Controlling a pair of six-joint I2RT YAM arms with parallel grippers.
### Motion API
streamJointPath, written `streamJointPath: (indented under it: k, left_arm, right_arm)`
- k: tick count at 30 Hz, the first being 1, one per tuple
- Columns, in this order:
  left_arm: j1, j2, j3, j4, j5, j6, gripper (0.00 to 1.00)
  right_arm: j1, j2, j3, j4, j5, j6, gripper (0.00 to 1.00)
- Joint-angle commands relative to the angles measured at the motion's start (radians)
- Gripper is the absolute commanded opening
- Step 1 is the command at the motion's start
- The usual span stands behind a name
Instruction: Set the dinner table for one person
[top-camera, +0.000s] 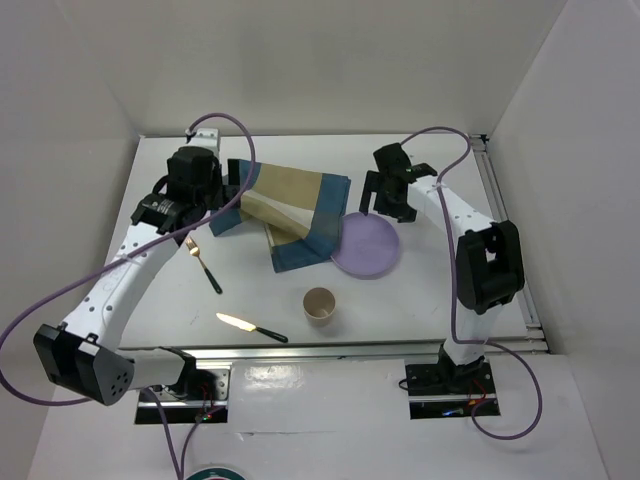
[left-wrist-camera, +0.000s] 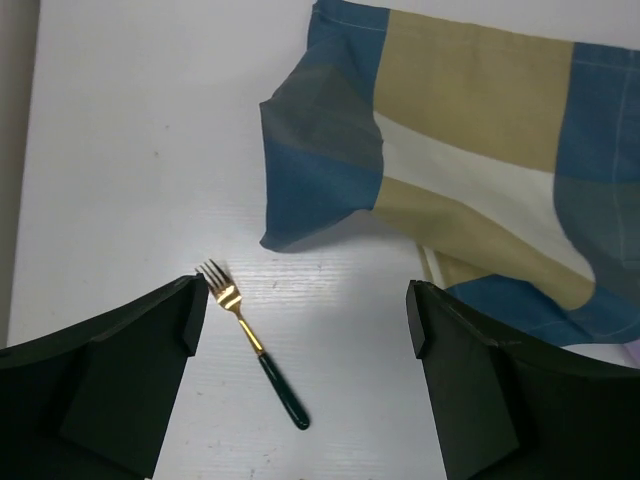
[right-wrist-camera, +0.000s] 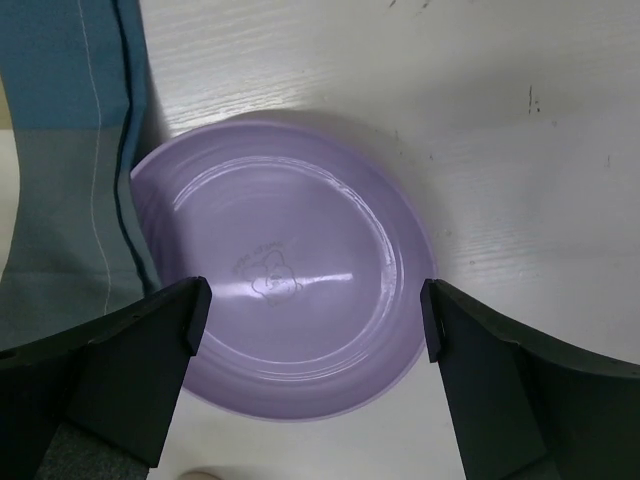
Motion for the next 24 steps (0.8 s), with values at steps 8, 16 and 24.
streamJointPath:
  k: [8,16,24]
  left_arm:
    - [0.043,0.056,0.159,-0.076,0.166,-0.101,1.0]
    - [0.125,0.12,0.25,-0.17,0.261,-0.122,1.0]
    - [0.125,0.129,0.239,-0.151,0.315,-0.131,0.99]
  right_arm:
    - [0.021,-0.14,-0.065,0.023,0.026,0.003,1.0]
    - [-0.076,-0.301,-0.32,0.041,-0.129,0.018,1.0]
    - [-0.051,-0.149,-0.27,0.075,-0.16,0.02,0.75]
